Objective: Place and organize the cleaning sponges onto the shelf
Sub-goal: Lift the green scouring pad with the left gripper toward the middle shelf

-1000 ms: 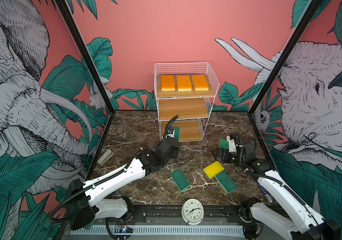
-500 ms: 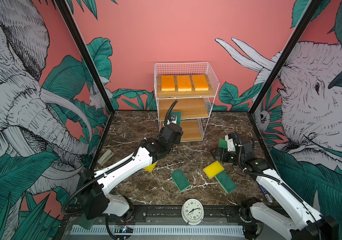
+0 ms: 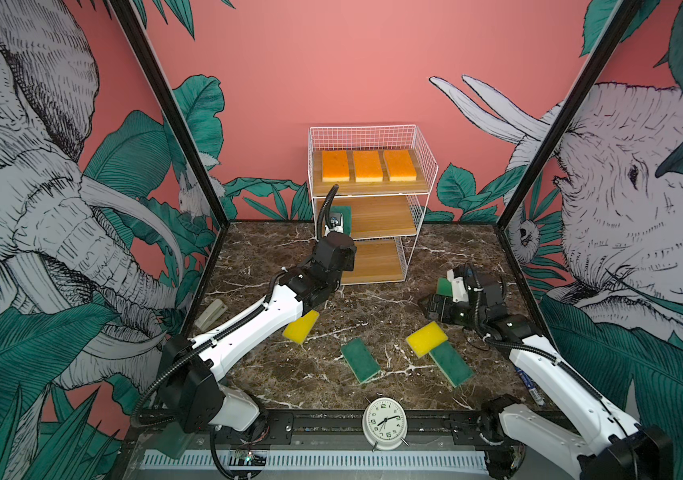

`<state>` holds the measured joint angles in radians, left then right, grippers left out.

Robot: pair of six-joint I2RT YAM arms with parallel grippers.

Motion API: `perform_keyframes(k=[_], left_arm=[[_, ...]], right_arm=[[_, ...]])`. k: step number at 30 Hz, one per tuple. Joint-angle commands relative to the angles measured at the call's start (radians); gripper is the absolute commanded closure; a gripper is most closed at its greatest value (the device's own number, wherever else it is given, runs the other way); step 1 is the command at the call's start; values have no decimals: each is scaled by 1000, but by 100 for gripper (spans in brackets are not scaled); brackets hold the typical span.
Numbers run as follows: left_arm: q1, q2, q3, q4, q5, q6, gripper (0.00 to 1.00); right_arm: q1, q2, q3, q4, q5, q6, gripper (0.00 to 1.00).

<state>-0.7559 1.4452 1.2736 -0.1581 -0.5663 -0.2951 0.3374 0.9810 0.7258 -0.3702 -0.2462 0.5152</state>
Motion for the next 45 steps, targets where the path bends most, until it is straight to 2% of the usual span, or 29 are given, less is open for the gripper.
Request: perform_keyframes(k=[1,11,29,37,45], left_arm=[[10,23,43,46,-18,-15,46],[26,82,88,98,-72,-9,44],[49,188,166,89,-40,4,43],[49,205,171,81,-77,-17,41],[49,229,205,31,-104,-12,29]], right_arm=[[-3,-2,24,33,-11,-11,1],[-3,-5,22,32,-15,-12,1],[2,-3,17,37,-20,-9,1],[5,-4,15,34,-20,-9,1],[7,-5,11,39,-22,-4,1]])
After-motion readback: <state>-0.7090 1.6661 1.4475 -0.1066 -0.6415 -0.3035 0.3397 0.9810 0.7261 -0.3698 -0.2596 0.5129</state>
